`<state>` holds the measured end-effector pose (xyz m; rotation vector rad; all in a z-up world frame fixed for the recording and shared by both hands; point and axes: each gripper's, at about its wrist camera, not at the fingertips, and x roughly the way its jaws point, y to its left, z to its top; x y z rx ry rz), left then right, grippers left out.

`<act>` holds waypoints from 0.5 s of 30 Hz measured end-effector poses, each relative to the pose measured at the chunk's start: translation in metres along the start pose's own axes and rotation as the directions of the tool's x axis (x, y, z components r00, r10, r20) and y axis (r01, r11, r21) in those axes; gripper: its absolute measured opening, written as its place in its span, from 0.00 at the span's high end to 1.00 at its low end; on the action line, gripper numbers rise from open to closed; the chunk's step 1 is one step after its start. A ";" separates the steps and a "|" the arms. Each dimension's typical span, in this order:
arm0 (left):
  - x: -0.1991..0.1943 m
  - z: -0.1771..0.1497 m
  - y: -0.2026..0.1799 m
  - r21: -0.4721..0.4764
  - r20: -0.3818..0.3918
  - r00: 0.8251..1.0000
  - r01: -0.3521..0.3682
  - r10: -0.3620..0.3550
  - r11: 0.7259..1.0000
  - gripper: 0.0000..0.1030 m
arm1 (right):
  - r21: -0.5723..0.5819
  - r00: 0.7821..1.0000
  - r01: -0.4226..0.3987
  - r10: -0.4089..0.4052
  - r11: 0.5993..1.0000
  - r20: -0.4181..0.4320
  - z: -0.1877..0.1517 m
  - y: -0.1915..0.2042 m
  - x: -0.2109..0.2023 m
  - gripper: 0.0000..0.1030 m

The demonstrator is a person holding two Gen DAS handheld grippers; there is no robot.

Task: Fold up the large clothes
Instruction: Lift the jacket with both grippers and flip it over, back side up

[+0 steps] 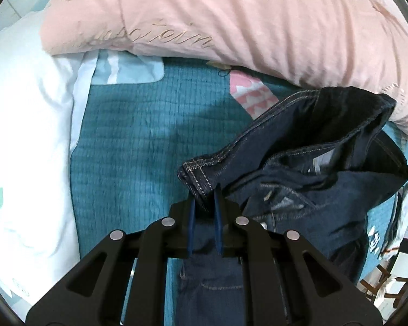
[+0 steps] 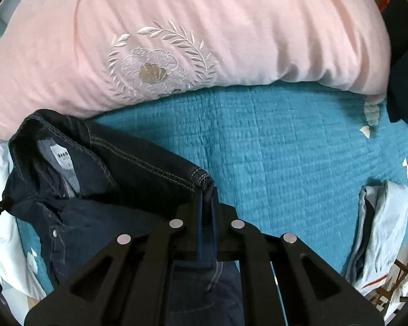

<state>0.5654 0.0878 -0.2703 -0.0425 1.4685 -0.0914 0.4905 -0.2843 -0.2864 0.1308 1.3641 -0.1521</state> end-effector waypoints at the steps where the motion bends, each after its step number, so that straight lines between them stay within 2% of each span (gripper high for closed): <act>1: -0.003 -0.005 0.002 0.000 0.000 1.000 0.003 -0.003 1.000 0.90 | -0.003 1.000 -0.002 0.002 1.000 0.003 -0.004 -0.001 -0.004 0.96; 7: -0.025 -0.046 0.005 0.027 0.021 1.000 0.020 -0.020 0.999 0.90 | -0.018 1.000 -0.010 0.011 1.000 0.026 -0.044 -0.009 -0.041 0.96; 15: -0.062 -0.135 0.021 0.022 0.048 0.994 0.097 -0.098 0.995 0.90 | -0.029 0.998 -0.034 0.036 0.999 0.058 -0.129 -0.034 -0.096 0.96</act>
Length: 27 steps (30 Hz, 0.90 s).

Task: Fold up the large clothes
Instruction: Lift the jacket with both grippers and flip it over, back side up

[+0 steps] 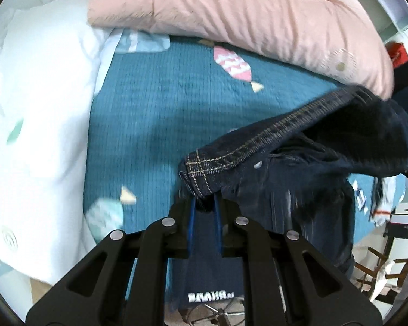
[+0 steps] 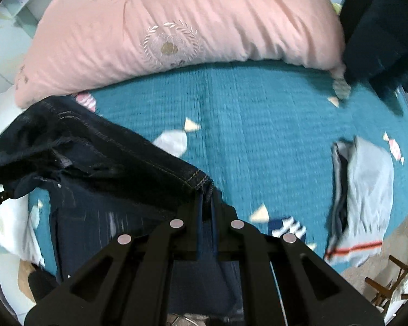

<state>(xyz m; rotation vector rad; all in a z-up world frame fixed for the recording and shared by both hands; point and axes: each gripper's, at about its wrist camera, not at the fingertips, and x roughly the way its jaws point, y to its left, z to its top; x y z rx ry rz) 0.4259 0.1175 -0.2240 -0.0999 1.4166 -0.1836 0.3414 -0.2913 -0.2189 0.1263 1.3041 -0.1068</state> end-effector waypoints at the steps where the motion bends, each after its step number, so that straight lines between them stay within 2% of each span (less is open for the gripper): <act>1: -0.002 -0.015 0.003 -0.005 -0.004 1.000 0.012 -0.012 1.000 0.90 | 0.001 1.000 -0.006 0.006 1.000 -0.007 -0.013 -0.004 -0.005 0.96; 6: 0.005 -0.091 0.021 -0.038 -0.049 0.997 0.065 -0.067 0.997 0.89 | 0.001 0.999 -0.031 0.031 1.000 -0.022 -0.080 -0.024 -0.015 0.96; 8: 0.023 -0.123 0.029 -0.048 -0.084 0.995 0.051 -0.055 0.998 0.95 | -0.012 0.999 -0.028 0.027 1.000 -0.042 -0.113 -0.030 -0.004 0.96; 11: 0.058 -0.168 0.042 -0.071 -0.149 0.986 0.066 -0.076 0.995 1.00 | 0.006 0.993 -0.043 0.043 0.999 -0.106 -0.159 -0.040 0.026 0.95; 13: 0.089 -0.197 0.050 -0.108 -0.206 0.975 0.065 -0.086 0.992 1.00 | -0.012 0.988 -0.014 0.013 1.000 -0.151 -0.189 -0.040 0.057 0.95; 16: 0.122 -0.223 0.058 -0.157 -0.250 0.962 0.075 -0.113 0.985 1.00 | 0.023 0.984 0.012 -0.008 1.000 -0.179 -0.213 -0.040 0.092 0.95; 21: 0.113 -0.226 0.057 -0.160 -0.216 0.967 0.103 -0.136 0.982 1.00 | 0.017 0.982 0.036 -0.032 0.999 -0.188 -0.209 -0.037 0.099 0.94; 25: 0.089 -0.218 0.051 -0.104 -0.169 0.977 0.110 -0.127 0.988 0.99 | -0.057 0.976 0.062 -0.073 0.996 -0.205 -0.207 -0.029 0.083 0.83; 26: 0.083 -0.216 0.048 -0.095 -0.161 0.979 0.110 -0.124 0.989 0.97 | -0.046 0.977 0.039 -0.048 0.998 -0.210 -0.208 -0.031 0.077 0.77; 27: 0.077 -0.214 0.044 -0.082 -0.157 0.980 0.111 -0.122 0.990 0.87 | -0.029 0.975 0.005 -0.012 1.000 -0.222 -0.210 -0.033 0.072 0.71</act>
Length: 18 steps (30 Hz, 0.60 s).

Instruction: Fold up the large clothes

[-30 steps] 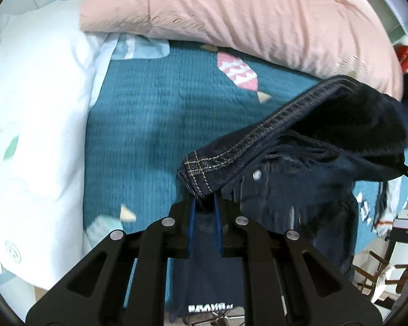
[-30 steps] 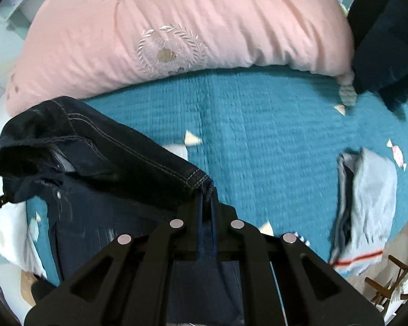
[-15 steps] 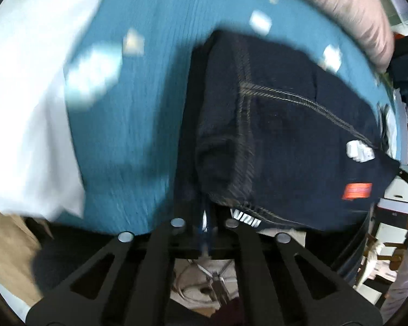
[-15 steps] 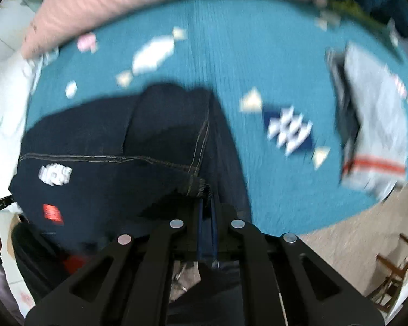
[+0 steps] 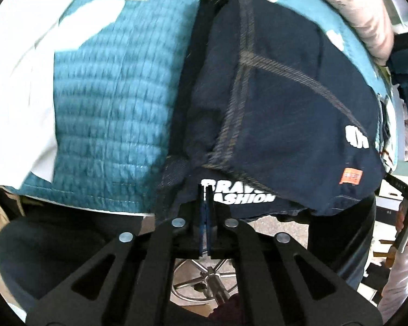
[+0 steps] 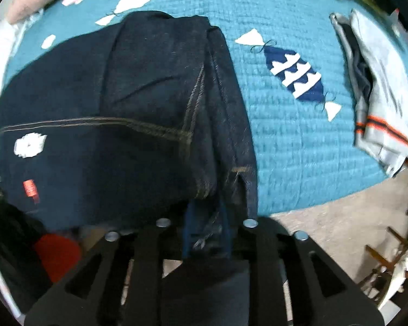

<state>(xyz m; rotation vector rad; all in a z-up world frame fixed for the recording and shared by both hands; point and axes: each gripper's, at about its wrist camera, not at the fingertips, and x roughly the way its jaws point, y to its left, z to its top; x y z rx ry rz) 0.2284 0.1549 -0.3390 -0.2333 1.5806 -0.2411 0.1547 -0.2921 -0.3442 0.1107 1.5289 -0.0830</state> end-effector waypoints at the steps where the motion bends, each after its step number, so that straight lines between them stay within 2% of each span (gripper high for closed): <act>1: -0.004 0.000 -0.004 0.010 0.003 1.000 -0.002 0.002 1.000 0.77 | 0.012 1.000 -0.015 0.015 1.000 -0.012 -0.004 -0.002 -0.003 0.54; 2: -0.011 0.001 -0.011 0.022 0.016 1.000 -0.012 0.012 1.000 0.51 | 0.026 1.000 -0.013 0.013 1.000 -0.016 -0.007 -0.005 -0.007 0.40; 3: -0.017 0.003 -0.017 0.032 0.034 0.999 -0.016 0.015 0.999 0.39 | 0.042 1.000 -0.006 0.006 0.999 -0.008 -0.010 -0.007 -0.012 0.36; 4: -0.024 0.004 -0.026 0.051 0.054 0.998 -0.016 0.013 0.999 0.37 | 0.058 1.000 -0.001 0.000 0.998 0.013 -0.015 -0.010 -0.021 0.33; 6: -0.033 0.003 -0.037 0.069 0.073 0.997 -0.011 0.006 0.998 0.29 | 0.094 0.999 -0.007 0.002 0.996 0.048 -0.022 -0.016 -0.035 0.33; 7: -0.038 0.002 -0.042 0.072 0.093 0.996 -0.011 0.004 0.997 0.28 | 0.146 0.996 -0.019 0.006 0.989 0.088 -0.026 -0.022 -0.047 0.33; 8: -0.042 0.002 -0.047 0.076 0.113 0.994 -0.011 0.003 0.997 0.28 | 0.175 0.991 -0.065 0.043 0.983 0.125 -0.028 -0.024 -0.057 0.34; 10: -0.047 0.002 -0.059 0.085 0.165 0.986 -0.013 -0.001 0.996 0.28 | 0.155 0.976 -0.155 0.127 0.976 0.176 -0.030 -0.015 -0.072 0.40; 12: -0.043 0.006 -0.066 0.071 0.177 0.984 -0.023 0.010 0.997 0.28 | 0.085 0.965 -0.191 0.171 0.978 0.200 -0.026 0.006 -0.080 0.56; 13: -0.038 0.008 -0.069 0.057 0.183 0.983 -0.029 0.019 0.998 0.28 | 0.055 0.960 -0.218 0.204 0.974 0.191 -0.021 0.018 -0.079 0.70; 14: -0.032 0.009 -0.068 0.048 0.187 0.982 -0.026 0.016 0.999 0.28 | 0.031 0.954 -0.253 0.244 0.967 0.176 -0.018 0.029 -0.074 0.80; 16: -0.020 0.012 -0.071 0.021 0.190 0.982 0.003 -0.007 1.000 0.28 | 0.050 0.940 -0.305 0.292 0.951 0.179 -0.011 0.041 -0.060 0.83; 18: -0.001 0.013 -0.072 0.007 0.183 0.983 -0.006 0.004 1.000 0.28 | 0.059 0.946 -0.287 0.273 0.956 0.177 -0.008 0.047 -0.041 0.83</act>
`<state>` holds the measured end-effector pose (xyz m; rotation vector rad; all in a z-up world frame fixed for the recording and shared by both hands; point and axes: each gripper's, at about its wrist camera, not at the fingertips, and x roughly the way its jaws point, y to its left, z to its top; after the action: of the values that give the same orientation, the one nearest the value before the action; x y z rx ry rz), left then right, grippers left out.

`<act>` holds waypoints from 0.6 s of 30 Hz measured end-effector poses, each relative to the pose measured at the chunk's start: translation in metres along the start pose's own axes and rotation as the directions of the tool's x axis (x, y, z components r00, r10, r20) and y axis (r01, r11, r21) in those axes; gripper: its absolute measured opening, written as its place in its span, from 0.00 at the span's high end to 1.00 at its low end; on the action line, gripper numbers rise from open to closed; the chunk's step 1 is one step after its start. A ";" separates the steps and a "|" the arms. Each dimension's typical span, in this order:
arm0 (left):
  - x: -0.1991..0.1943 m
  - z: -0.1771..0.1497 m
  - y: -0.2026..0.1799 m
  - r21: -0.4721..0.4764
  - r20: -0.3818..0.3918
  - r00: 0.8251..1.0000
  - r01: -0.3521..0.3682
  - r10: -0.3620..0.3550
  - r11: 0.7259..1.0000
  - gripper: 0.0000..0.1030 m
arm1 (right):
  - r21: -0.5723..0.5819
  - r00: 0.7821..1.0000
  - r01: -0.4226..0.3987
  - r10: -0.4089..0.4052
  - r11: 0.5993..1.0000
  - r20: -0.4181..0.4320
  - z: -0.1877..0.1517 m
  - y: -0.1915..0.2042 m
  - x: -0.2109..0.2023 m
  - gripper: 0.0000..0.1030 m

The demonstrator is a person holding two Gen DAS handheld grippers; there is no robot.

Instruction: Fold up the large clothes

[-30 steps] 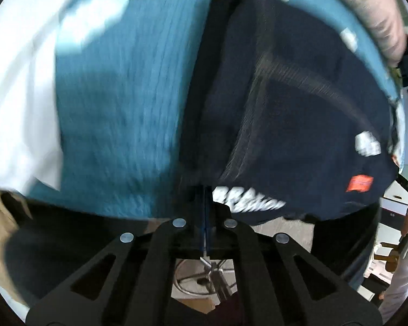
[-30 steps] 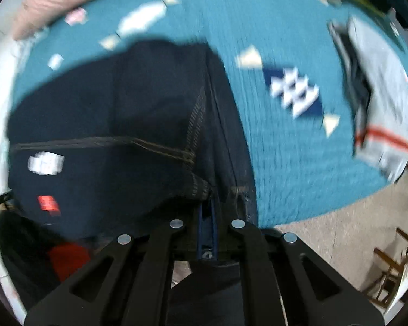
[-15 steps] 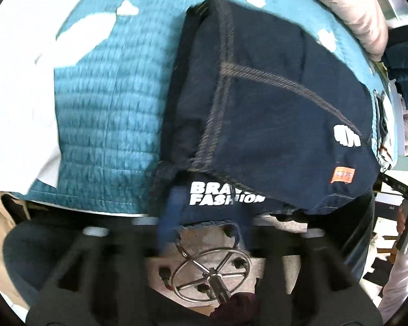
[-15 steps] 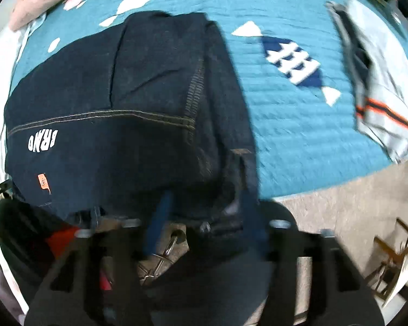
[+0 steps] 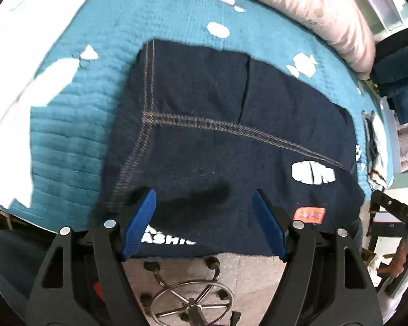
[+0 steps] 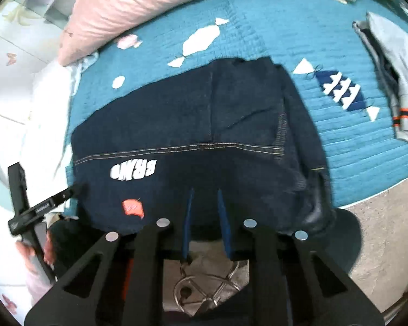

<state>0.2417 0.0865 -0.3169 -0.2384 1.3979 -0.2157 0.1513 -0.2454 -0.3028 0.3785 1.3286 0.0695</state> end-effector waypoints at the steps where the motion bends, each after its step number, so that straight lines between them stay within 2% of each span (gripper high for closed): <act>1: 0.011 -0.003 0.002 -0.011 -0.015 1.000 -0.015 0.015 1.000 0.28 | 0.009 0.999 0.026 -0.026 1.000 -0.020 -0.002 -0.001 0.017 0.83; 3: 0.034 -0.013 0.013 -0.054 -0.053 0.999 -0.015 0.012 0.998 0.34 | 0.082 0.994 0.052 -0.043 0.995 -0.104 -0.009 -0.018 0.052 0.93; 4: 0.039 -0.017 0.016 -0.058 -0.047 0.999 -0.012 0.010 0.998 0.35 | 0.124 0.987 0.083 -0.064 0.989 -0.147 -0.015 -0.032 0.076 1.00; 5: 0.042 -0.021 0.019 -0.043 -0.018 1.000 -0.003 0.002 0.999 0.36 | 0.166 0.984 0.117 -0.091 0.979 -0.156 -0.023 -0.047 0.095 1.00; 6: 0.043 -0.024 0.018 -0.026 -0.008 1.000 -0.010 0.010 1.000 0.37 | 0.202 0.992 0.067 -0.044 0.977 -0.117 -0.029 -0.056 0.100 1.00; 7: 0.044 -0.026 0.013 -0.008 -0.002 0.999 -0.036 0.036 0.999 0.37 | 0.240 0.996 0.016 0.005 0.971 -0.085 -0.033 -0.065 0.097 1.00; 8: 0.045 -0.026 0.009 0.000 -0.002 0.998 -0.064 0.064 0.998 0.37 | 0.260 0.996 0.005 0.017 0.966 -0.083 -0.035 -0.067 0.094 1.00; 13: 0.039 -0.027 -0.012 0.053 -0.015 0.987 -0.158 0.159 0.986 0.36 | 0.269 0.995 0.053 -0.028 0.962 -0.095 -0.035 -0.061 0.080 0.98; 14: 0.030 -0.028 -0.017 0.061 -0.002 0.988 -0.155 0.155 0.986 0.36 | 0.247 0.998 0.038 -0.024 0.968 -0.061 -0.036 -0.052 0.069 0.98; 16: 0.019 -0.030 -0.026 0.063 0.006 0.996 -0.088 0.088 0.994 0.36 | 0.191 0.999 -0.037 0.040 0.981 -0.015 -0.037 -0.032 0.051 0.98; 18: 0.010 -0.034 -0.043 0.085 0.014 0.999 -0.038 0.037 0.996 0.36 | 0.130 0.997 -0.072 0.071 0.989 0.012 -0.037 -0.009 0.038 0.98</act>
<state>0.2092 0.0414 -0.3195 -0.1425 1.3768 -0.2413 0.1237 -0.2356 -0.3478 0.5368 1.3162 0.0409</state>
